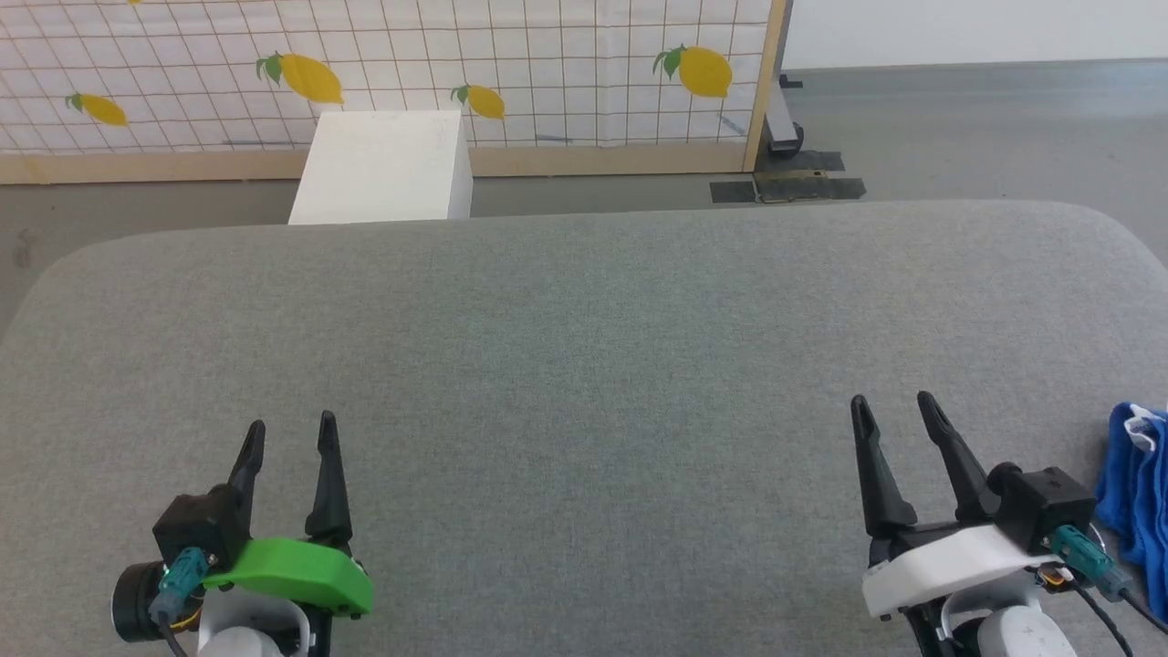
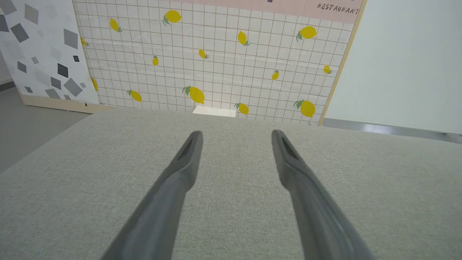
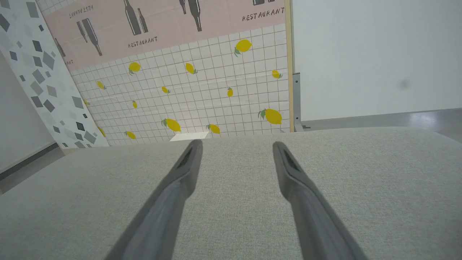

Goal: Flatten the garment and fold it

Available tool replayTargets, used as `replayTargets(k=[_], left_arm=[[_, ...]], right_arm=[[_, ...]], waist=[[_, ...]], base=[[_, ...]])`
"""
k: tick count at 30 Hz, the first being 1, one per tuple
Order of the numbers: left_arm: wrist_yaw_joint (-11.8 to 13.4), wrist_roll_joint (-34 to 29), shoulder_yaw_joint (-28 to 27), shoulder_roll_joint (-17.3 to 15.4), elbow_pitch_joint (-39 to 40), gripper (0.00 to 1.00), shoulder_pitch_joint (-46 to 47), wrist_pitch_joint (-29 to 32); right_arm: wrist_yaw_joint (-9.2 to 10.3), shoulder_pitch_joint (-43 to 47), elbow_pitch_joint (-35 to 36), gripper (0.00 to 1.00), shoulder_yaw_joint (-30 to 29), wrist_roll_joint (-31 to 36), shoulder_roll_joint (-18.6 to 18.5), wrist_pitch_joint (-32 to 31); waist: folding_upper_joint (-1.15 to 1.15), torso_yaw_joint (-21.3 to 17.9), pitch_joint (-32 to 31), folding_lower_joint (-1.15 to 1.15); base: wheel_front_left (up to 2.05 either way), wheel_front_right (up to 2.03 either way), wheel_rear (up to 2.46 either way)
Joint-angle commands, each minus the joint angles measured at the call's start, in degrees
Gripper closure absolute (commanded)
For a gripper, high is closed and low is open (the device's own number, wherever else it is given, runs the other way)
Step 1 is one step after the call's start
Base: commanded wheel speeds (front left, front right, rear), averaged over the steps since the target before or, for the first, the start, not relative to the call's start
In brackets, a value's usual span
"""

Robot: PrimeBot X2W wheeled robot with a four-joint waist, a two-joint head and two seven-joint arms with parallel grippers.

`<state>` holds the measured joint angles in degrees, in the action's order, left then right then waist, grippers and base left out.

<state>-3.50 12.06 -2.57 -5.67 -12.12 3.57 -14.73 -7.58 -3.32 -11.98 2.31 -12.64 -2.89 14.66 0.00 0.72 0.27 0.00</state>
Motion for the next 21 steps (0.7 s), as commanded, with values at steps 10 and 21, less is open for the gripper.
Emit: replayTargets(k=[10, 21], left_arm=[[-0.85, -1.74, 0.16, 0.77, 0.13, 0.0, -0.71, -0.27], [-0.59, -1.3, 0.18, 0.61, 0.43, 1.0, -0.16, 0.54]], right_arm=[[0.09, 0.69, -0.66, 0.0, 0.02, -0.32, 0.02, 0.33], [0.0, 0.16, -0.17, 1.0, -0.22, 0.37, 0.0, -0.54]], waist=[[0.0, -0.2, 0.33, 0.0], [0.0, -0.18, 0.23, 0.0]], base=[[0.0, 0.0, 0.0], [0.0, 0.0, 0.0]])
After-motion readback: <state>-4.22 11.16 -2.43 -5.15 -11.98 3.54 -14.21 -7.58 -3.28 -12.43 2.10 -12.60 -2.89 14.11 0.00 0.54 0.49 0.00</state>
